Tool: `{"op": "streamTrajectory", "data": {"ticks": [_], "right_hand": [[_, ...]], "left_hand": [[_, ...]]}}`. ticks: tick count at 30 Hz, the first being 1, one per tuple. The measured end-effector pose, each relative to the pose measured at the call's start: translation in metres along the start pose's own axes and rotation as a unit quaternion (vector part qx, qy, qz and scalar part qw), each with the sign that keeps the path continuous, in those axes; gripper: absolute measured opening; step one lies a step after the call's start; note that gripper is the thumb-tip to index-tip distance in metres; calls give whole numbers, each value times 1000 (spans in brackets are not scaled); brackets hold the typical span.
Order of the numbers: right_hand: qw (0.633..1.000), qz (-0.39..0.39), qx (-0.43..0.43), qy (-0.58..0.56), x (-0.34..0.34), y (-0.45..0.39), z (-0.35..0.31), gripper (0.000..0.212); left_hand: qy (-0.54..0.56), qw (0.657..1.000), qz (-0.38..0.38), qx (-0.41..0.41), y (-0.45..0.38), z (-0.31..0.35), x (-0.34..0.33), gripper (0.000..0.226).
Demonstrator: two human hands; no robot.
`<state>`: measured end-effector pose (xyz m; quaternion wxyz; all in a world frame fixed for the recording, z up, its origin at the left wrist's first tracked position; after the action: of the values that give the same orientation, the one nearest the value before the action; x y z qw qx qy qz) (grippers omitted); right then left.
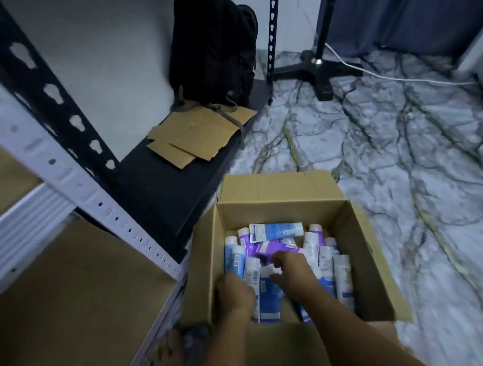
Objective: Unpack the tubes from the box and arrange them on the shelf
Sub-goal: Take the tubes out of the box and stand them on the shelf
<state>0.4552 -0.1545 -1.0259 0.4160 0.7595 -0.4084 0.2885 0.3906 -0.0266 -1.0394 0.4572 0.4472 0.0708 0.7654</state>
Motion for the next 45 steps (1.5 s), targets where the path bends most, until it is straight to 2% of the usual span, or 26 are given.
{"op": "streamTrajectory", "data": {"ticks": [3,7,10,12,14,16,19,21,24,27,29,32,36,40,42,45], "right_hand": [[997,-18,-78,-24,-22,-9,4,50],[982,-55,-173,-47,-44,-9,9,92],[970,-72,-213,-88,-55,-9,10,122],[968,-87,-214,-100,-56,-9,11,128],[969,-97,-208,-91,-53,-8,14,123],[975,-91,-197,-55,-47,-5,19,106],[981,-65,-180,-16,-34,3,27,68],[981,-46,-185,-38,-23,10,30,43],[978,46,-176,-103,-4,24,34,23],[966,173,-140,-132,20,38,35,19],[957,216,-110,-157,35,48,32,19],[942,254,-73,-206,54,62,25,6],[920,269,-21,-283,82,81,9,14],[908,265,39,-322,117,99,-18,33],[908,256,66,-325,135,106,-33,22],[901,240,122,-341,160,121,-64,21]], "left_hand": [[-27,999,-11,26,-18,3,-11,36],[-45,998,5,40,-27,-6,-18,39],[-12,999,18,39,-28,-10,-17,44],[12,999,10,40,-29,-11,-16,51],[38,998,-6,40,-25,-8,-17,63],[63,997,-24,40,-21,-6,-19,70],[81,996,-29,27,-13,-2,-19,61],[101,995,1,7,-7,0,-14,52],[187,980,62,-26,7,11,0,40],[279,954,95,-50,18,19,15,29],[293,947,101,-86,26,23,26,21],[304,936,99,-150,42,31,44,16],[353,911,60,-204,65,53,73,19],[372,886,57,-270,98,85,116,17],[368,878,60,-301,113,99,139,18],[358,865,68,-345,136,117,176,18]]}}
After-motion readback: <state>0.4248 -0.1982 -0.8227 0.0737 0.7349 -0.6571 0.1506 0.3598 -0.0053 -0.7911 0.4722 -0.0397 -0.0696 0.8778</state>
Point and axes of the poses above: each hand's wrist, its own y-axis away from the middle knuckle, its own x-axis out of the back of the hand, z = x × y, the point moved 1 cm from there along -y, towards the middle knuckle, and after that the axes turned 7 degrees about y, right-handed, at the moved point
